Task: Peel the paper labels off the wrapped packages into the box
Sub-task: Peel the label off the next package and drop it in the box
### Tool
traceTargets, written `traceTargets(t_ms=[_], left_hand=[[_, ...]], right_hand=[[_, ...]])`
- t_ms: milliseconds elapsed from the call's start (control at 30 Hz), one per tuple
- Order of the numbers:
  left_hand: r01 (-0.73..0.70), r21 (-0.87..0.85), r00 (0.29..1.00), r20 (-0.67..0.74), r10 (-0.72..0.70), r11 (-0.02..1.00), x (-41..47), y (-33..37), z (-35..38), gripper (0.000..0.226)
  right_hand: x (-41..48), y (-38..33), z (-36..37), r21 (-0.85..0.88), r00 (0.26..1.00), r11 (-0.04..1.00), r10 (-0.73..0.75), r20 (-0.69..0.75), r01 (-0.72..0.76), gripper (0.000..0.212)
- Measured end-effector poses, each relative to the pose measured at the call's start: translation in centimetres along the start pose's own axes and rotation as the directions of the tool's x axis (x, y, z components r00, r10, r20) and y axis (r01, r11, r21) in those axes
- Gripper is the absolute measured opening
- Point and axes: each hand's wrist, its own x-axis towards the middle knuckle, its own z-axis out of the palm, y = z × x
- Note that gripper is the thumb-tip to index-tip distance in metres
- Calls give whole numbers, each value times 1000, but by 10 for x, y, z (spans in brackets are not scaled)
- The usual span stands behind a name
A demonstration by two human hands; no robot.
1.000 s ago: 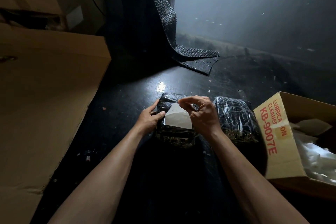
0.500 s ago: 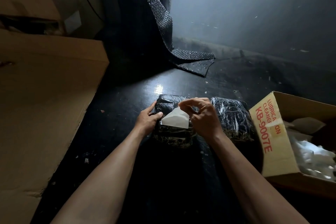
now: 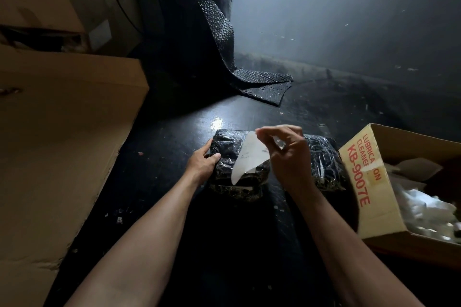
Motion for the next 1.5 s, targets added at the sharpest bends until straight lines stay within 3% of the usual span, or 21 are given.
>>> traceTargets(t_ms=[100,300,533,767,867,1100,1333,1500], left_hand=[[-11,26,1000,-3,11,1000,-6,4,0,89],[-75,116,994,-67,83,990,-31,21,7,70],[-123,147,990,-53,132,981,-46,20,11,93],[-125,127,990,-44,132,984,-51,18,10,82],[-117,104,992,-42,122,988,-50,19,10,88],[-107,240,992,-43,121,965,-54,26,11,83],[-93,331,987,-90,130,939,-65,34,12,79],[-173,408,943,-194,270,897,-88,66,28,65]], right_hand=[[8,-1,-10,-27,999,1000,-6,51,7,9],[8,-4,-15,-49,999,998,-38,-6,38,9],[11,-7,-17,-83,998,995,-61,-5,61,14],[22,-13,-23,-73,997,996,-58,-60,54,17],[25,-16,-26,-109,993,990,-98,-72,90,18],[21,-19,-39,-261,980,947,-197,-13,187,19],[13,-12,-67,-334,982,926,-189,3,179,28],[11,-13,-99,-387,990,911,-120,73,139,47]])
